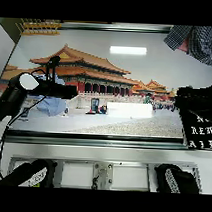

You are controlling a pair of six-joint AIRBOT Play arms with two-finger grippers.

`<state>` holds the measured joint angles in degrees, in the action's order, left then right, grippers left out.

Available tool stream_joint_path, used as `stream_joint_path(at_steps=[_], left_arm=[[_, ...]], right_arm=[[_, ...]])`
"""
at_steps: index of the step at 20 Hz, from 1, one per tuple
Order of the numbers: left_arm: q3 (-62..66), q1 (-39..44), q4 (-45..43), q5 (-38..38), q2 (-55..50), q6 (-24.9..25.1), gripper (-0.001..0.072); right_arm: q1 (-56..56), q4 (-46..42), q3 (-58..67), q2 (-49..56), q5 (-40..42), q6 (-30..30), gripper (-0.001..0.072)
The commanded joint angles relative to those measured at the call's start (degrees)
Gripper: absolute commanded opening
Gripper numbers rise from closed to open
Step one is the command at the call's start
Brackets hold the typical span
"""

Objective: Fold the clothes and pants, and hang the long-sleeved shirts on hangers.

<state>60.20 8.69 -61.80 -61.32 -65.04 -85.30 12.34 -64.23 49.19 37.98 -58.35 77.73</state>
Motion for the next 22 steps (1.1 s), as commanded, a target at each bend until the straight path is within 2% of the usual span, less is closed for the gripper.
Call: stream_joint_path(at_steps=[1, 10, 13, 16, 17, 18, 19, 22], left_arm=[[-0.09, 0.02, 0.07, 0.09, -0.09, 0.0, 0.0005], [-0.09, 0.02, 0.04, 0.02, -5.81, 0.0, 0.0005], [1.14, -0.24, 2.84, 0.48, -9.35, -0.98, 0.0006], [8.04, -4.72, -2.78, 0.04, -10.34, -1.25, 0.0006], [10.43, -7.13, -6.25, -0.13, -9.99, -1.29, 0.0077], [12.41, -9.46, -9.55, -0.61, -9.94, -1.4, 0.0529], [13.51, -11.45, -12.94, -0.81, -10.19, -2.29, 0.0691], [11.56, -14.38, -21.84, -0.5, -12.87, -6.78, 0.0683]], right_arm=[[-0.04, 0.0, -0.09, 0.07, 0.0, 0.02, 0.0018], [-0.04, 0.02, -0.11, 0.04, -0.15, 0.04, 0.0018], [-0.04, 0.0, -0.11, 0.04, -0.15, 0.04, 0.0018], [-0.04, 0.0, -0.11, 0.04, -0.15, 0.04, 0.0018], [-0.04, 0.02, -0.11, 0.04, -0.15, 0.04, 0.0018], [-0.04, 0.02, -0.11, 0.04, -0.15, 0.04, 0.0018], [-0.04, 0.02, -0.11, 0.04, -0.15, 0.04, 0.0018], [-0.04, 0.0, -0.11, 0.04, -0.15, 0.04, 0.0018]])
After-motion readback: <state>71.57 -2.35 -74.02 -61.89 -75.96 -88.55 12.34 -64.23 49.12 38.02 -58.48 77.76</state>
